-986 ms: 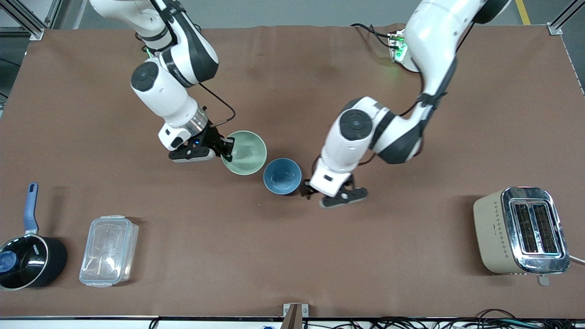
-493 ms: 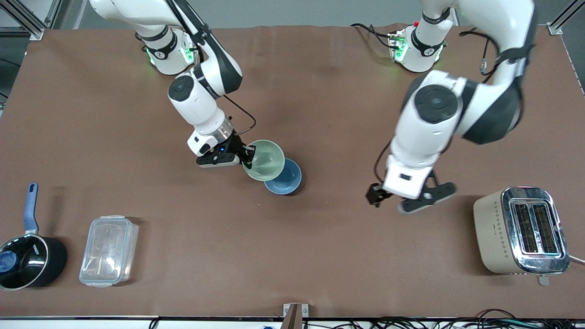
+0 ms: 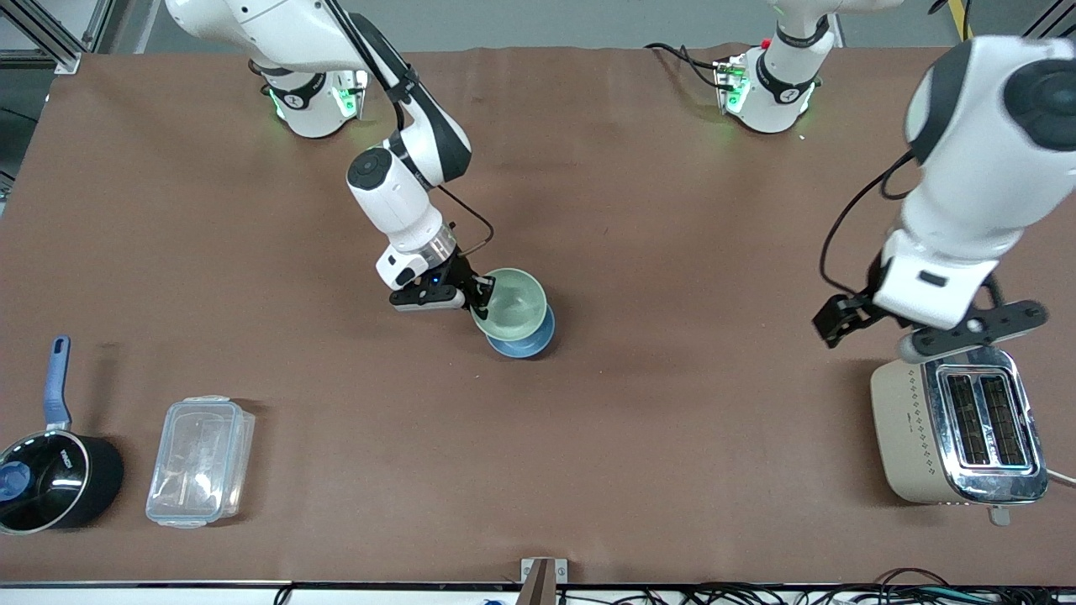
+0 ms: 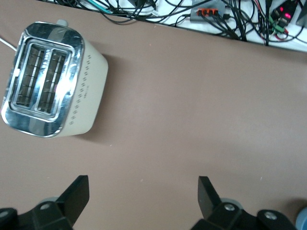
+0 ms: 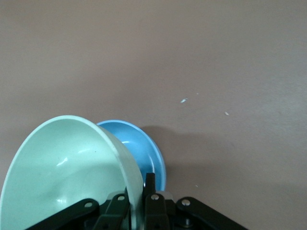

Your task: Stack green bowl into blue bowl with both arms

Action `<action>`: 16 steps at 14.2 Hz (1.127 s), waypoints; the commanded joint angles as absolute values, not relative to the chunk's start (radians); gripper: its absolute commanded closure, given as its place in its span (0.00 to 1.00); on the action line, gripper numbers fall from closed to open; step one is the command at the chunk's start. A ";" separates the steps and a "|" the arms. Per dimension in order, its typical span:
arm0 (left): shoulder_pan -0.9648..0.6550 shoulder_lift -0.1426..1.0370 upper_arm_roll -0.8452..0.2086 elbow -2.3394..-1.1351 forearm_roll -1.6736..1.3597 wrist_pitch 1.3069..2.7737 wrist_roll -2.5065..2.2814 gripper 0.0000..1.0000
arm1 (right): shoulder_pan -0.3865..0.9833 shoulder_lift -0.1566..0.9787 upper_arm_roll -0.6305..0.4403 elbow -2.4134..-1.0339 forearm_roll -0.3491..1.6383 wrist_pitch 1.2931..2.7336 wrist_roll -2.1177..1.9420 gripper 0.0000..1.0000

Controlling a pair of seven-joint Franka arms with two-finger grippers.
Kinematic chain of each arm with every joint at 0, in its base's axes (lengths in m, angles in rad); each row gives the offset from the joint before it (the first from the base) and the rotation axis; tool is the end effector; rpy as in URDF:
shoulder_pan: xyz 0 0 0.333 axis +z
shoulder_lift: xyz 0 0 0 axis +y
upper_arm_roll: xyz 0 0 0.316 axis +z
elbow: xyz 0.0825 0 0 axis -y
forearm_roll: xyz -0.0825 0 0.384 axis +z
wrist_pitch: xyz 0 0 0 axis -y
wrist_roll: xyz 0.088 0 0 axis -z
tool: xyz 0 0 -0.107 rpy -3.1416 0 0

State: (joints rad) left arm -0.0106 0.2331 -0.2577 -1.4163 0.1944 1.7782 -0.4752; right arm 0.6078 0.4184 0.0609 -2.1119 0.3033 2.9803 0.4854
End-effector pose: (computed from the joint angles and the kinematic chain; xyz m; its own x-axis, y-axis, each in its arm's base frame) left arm 0.6282 -0.1355 0.5837 0.9667 0.1810 0.1808 0.1943 -0.9792 -0.0583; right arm 0.4962 0.3637 0.2611 0.9507 -0.1616 0.2648 -0.0579 -0.9310 -0.3603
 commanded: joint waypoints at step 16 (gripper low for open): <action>-0.034 -0.035 -0.028 -1.554 0.002 1.552 -0.118 0.00 | 0.635 0.491 0.061 -2.040 0.324 3.005 0.569 0.32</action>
State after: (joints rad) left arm -0.0258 -0.0120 -0.0360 -1.5319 0.0236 1.5510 -0.1302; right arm 0.6287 0.4833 0.0619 -2.0543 0.3089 2.9983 0.5434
